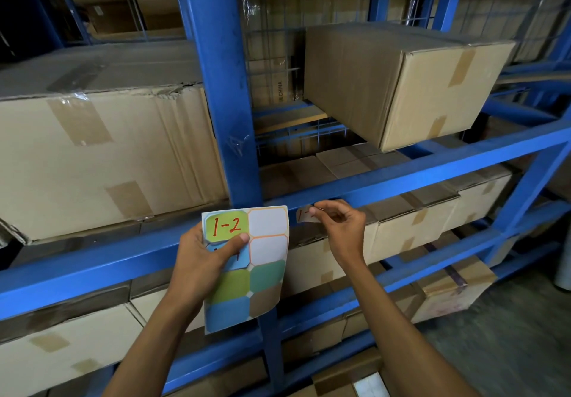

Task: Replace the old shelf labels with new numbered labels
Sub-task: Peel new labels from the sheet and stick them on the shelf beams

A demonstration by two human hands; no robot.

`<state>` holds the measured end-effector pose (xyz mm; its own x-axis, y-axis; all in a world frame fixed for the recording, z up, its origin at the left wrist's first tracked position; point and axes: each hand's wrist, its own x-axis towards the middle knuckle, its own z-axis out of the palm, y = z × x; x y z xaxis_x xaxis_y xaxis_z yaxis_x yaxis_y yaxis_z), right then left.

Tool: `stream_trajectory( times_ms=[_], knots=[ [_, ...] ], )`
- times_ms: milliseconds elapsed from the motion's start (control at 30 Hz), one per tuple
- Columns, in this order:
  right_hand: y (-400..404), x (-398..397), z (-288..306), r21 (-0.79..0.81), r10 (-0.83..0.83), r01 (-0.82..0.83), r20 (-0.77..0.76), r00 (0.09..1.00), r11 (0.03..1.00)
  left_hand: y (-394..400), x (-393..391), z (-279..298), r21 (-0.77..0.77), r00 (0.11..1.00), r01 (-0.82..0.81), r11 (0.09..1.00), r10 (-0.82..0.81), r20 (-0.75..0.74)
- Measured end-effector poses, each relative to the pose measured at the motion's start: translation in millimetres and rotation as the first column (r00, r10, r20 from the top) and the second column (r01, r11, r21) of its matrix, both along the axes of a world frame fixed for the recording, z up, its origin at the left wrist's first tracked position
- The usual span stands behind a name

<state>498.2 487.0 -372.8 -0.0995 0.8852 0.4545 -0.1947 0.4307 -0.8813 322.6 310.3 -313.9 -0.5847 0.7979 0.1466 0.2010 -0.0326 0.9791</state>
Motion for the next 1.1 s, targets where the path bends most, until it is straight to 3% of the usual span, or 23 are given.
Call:
stream_trajectory(
  times_ms=[500, 700, 1100],
  knots=[
    [-4, -2, 3, 0.105, -0.178, 0.162, 0.166, 0.97, 0.981, -2, 0, 4, 0.026, 1.0, 0.029, 0.999, -0.029, -0.005],
    [-2, -2, 3, 0.129, -0.292, 0.266, 0.277, 0.915, 0.955, -5, 0, 7, 0.04, 1.0, 0.03, 0.999, -0.03, 0.006],
    [6, 9, -1, -0.007, -0.231, 0.236, 0.178, 0.957, 0.972, -12, 2, 10, 0.028, 1.0, 0.008, 1.0, -0.008, 0.004]
  ],
)
